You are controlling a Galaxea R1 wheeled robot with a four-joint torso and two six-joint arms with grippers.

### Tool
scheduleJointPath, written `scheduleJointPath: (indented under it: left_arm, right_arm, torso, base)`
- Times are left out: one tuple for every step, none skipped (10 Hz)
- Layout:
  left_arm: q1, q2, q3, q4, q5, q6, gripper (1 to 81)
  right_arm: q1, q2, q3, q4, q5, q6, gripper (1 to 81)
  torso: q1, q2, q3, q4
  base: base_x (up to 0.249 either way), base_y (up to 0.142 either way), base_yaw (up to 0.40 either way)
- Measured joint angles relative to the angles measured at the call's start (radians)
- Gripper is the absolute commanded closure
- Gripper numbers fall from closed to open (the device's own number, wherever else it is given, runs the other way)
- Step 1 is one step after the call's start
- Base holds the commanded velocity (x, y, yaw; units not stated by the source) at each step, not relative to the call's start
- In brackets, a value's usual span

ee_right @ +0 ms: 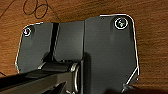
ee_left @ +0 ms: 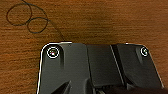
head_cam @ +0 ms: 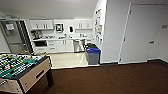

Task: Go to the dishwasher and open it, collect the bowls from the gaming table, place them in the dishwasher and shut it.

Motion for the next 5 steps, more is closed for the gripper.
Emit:
scheduleJointPath:
  left_arm:
    - [0.0,0.0,0.0,0.0,0.0,0.0,1.0]
    - [0.0,0.0,0.0,0.0,0.0,0.0,1.0]
    - [0.001,0.0,0.0,0.0,0.001,0.0,1.0]
    - [0.011,0.0,0.0,0.0,0.002,0.0,1.0]
    - [0.013,0.0,0.0,0.0,0.004,0.0,1.0]
  right_arm:
    - [0.003,0.0,0.0,0.0,0.003,0.0,1.0]
    - [0.004,0.0,0.0,0.0,0.003,0.0,1.0]
    - [0.003,0.0,0.0,0.0,0.002,0.0,1.0]
    - [-0.006,0.0,0.0,0.0,0.0,0.0,1.0]
    - [-0.007,0.0,0.0,0.0,-0.004,0.0,1.0]
  torso:
    - [0.0,0.0,0.0,0.0]
    - [0.0,0.0,0.0,0.0]
    - [0.0,0.0,0.0,0.0]
    - [-0.002,-0.001,0.0,0.0]
    - [-0.002,-0.001,0.0,0.0]
  base:
    - [0.0,0.0,0.0]
    - [0.062,0.0,0.0]
    - [0.074,0.0,0.0]
    - [0.099,0.0,0.0]
    - [0.108,0.0,0.0]
